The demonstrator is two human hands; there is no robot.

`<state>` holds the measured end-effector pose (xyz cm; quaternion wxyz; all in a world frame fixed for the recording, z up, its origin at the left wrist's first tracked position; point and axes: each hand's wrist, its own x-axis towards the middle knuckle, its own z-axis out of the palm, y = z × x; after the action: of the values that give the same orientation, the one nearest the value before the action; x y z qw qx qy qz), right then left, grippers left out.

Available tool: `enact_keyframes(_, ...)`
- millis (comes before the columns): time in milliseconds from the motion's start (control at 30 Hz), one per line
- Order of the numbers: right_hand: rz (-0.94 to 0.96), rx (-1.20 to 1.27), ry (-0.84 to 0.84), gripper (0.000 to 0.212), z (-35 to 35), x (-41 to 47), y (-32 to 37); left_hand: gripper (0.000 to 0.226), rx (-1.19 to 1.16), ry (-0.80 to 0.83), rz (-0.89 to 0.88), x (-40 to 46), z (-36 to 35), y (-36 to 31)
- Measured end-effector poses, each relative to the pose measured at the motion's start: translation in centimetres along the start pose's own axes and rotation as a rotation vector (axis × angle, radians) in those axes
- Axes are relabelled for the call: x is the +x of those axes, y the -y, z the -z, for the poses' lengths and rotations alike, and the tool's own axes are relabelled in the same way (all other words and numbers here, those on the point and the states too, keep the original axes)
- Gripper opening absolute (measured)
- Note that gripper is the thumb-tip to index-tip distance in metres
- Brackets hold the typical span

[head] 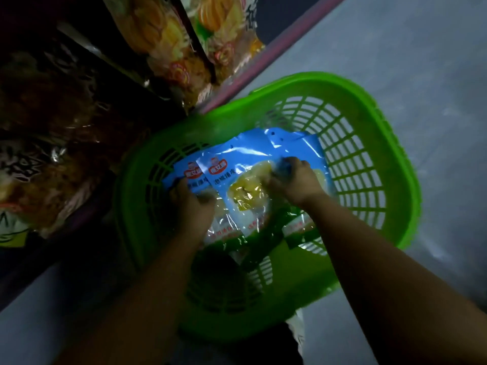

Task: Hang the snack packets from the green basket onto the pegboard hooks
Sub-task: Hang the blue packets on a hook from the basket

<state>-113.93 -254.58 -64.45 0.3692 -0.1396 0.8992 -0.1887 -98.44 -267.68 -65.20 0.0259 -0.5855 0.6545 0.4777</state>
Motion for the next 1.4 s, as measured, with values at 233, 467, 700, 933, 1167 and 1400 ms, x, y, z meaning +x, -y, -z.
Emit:
enact_keyframes(233, -0.139, 0.191, -0.116, 0.078, -2.8, 1.0, 1.0, 0.038, -0.417, -0.075, 0.234, -0.3, -0.8, 0.4)
enact_keyframes(467, -0.265, 0.624, -0.223, 0.014, 0.9, -3.2, -2.4, 0.009, -0.489, 0.007, 0.085, -3.2, 0.7, -1.7)
enact_keyframes(700, -0.117, 0.792, -0.309, 0.012, 11.7, -17.3, 4.8, 0.03, -0.583, -0.005, -0.051, -15.6, 10.3, -9.1)
enact_keyframes(933, 0.069, 0.872, -0.151, 0.024, 26.9, -37.1, 19.9, 0.008, -0.579, -0.179, -0.148, -33.3, 29.1, -21.3)
enact_keyframes(1167, 0.438, 0.861, 0.163, 0.019, 35.0, -49.4, 37.0, 0.012, -0.757, -0.427, -0.428, -45.1, 47.4, -29.1)
enact_keyframes(1400, 0.889, 0.768, 0.386, 0.021, 35.0, -58.4, 50.7, 0.008, -0.961, -0.848, -0.652, -53.7, 62.6, -29.1)
